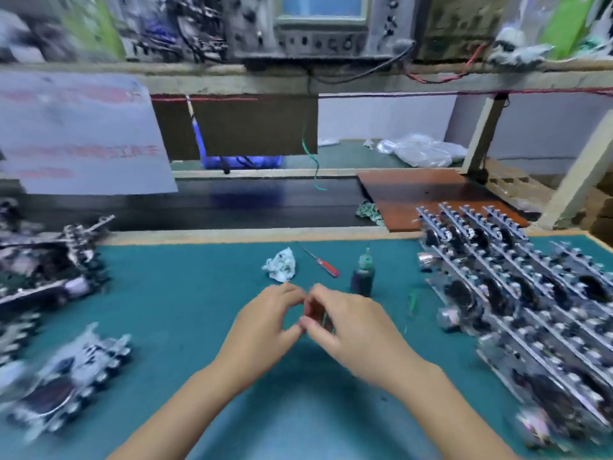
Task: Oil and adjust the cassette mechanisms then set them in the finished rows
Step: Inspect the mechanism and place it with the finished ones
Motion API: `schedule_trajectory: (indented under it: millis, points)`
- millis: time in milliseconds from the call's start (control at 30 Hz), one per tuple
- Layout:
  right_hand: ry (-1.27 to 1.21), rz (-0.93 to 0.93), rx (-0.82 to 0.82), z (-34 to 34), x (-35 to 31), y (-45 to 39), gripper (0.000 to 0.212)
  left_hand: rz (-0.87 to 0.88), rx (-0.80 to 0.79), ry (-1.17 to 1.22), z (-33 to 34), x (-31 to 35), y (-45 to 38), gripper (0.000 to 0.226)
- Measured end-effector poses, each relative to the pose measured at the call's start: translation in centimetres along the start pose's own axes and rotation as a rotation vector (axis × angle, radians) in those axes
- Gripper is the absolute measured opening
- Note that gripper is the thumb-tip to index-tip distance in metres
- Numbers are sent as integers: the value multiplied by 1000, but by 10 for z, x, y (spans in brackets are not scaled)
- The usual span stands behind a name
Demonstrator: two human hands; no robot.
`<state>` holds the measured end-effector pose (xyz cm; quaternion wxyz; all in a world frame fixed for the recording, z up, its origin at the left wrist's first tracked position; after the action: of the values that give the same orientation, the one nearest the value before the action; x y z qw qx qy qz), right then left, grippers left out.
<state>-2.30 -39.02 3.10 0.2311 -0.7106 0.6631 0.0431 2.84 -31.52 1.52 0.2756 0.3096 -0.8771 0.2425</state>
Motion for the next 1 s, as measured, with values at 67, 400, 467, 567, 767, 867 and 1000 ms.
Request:
schedule_trajectory:
  millis: [67,400,467,567,767,867,1000]
  points:
    - [-19,-62,-57,32,-29,-24,15,-85,44,-7,-24,-34,17,21]
    - [-187,-115,-203,149,-149,-119,27,-557,256,-539,-158,-150,128,68]
    - [-97,-95,-296,179,-164,-123,30,-723,124,-661,-163,-171,154,91]
    - [-58,-59,-369,201,-173,-122,28,-743,70,-555,-162,-186,173,95]
    - [-235,46,-372,185,-138,-110,32,-613,-152,-445,-131,-187,159,108]
    - [-259,120,-351,168,-101,-96,31,-493,-211,-396,-106,-177,134,110]
    - [-257,268,-254,130,-31,-69,28,-299,-193,-272,-63,-145,86,110]
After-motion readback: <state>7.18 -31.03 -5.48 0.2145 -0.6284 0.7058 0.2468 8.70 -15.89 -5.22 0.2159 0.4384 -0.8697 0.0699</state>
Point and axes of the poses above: each hand's wrist, its own y-axis away from the middle knuckle, its own z-axis out of the palm, x = y × z, the point moved 9 cm from there along -y, towards the middle knuckle, and after that the axes turned 6 degrees about y, right-handed, at the moved point
